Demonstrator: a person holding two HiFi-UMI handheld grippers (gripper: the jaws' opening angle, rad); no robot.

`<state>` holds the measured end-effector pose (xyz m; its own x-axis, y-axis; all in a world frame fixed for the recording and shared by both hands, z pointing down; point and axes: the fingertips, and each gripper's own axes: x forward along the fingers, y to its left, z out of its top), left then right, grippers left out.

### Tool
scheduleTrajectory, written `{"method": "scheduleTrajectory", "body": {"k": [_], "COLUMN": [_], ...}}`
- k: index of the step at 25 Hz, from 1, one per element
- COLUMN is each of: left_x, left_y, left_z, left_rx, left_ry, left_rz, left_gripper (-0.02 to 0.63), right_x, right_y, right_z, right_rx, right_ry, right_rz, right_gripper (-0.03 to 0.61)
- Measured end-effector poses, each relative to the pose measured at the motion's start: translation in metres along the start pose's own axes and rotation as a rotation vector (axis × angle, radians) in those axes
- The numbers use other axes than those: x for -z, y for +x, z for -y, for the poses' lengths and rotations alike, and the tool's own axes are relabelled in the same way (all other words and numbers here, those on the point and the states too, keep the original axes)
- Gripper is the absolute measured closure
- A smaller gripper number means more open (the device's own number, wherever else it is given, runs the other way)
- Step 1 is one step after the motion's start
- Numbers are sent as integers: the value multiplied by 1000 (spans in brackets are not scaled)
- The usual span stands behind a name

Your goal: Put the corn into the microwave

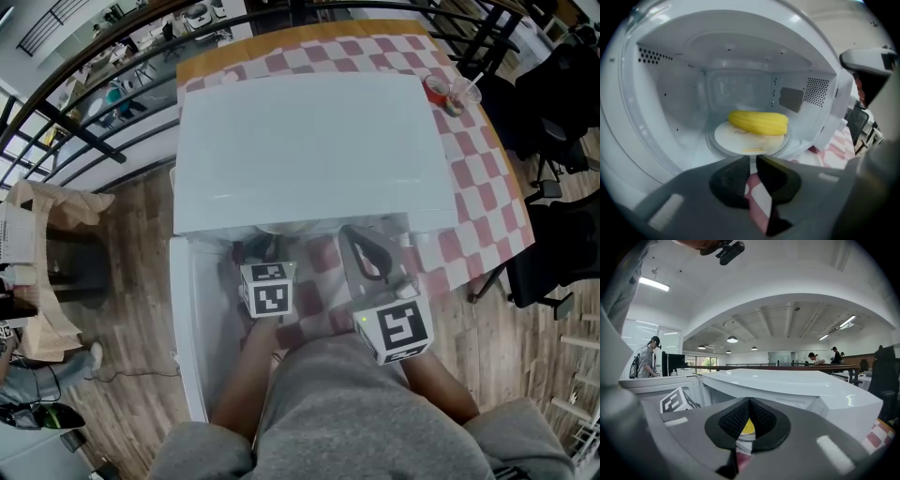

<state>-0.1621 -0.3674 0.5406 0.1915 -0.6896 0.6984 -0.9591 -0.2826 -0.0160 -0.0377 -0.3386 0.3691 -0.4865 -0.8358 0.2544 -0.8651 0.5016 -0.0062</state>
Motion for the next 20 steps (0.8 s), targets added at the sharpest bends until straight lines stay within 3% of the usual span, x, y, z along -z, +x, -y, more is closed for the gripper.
{"method": "scheduleTrajectory", "body": {"k": [3,4,7,9,14,20], "left_x": [3,7,14,13,6,-7], "left_y": [2,3,-1,-2,4,4], "left_z": [7,9,10,5,-2,-1], "left_rx": [32,53,92,77,52,28], "left_ry": [14,6,-13,-1,12,40], "left_rz": [-33,-50,-65,-47,-20,-12], "left_gripper": [549,525,367,349,345,441], "right_x": [-1,-1,-1,0,1,4], "right_y": [1,0,-1,-1,-3,-4], "right_z": [2,2,4,5,3,6], "right_rx": [3,3,7,9,7,12], "right_ry": [4,4,6,9,8,8], "right_rz": [0,-2,-5,-6,0,-3], "right_gripper": [580,580,580,580,580,580]}}
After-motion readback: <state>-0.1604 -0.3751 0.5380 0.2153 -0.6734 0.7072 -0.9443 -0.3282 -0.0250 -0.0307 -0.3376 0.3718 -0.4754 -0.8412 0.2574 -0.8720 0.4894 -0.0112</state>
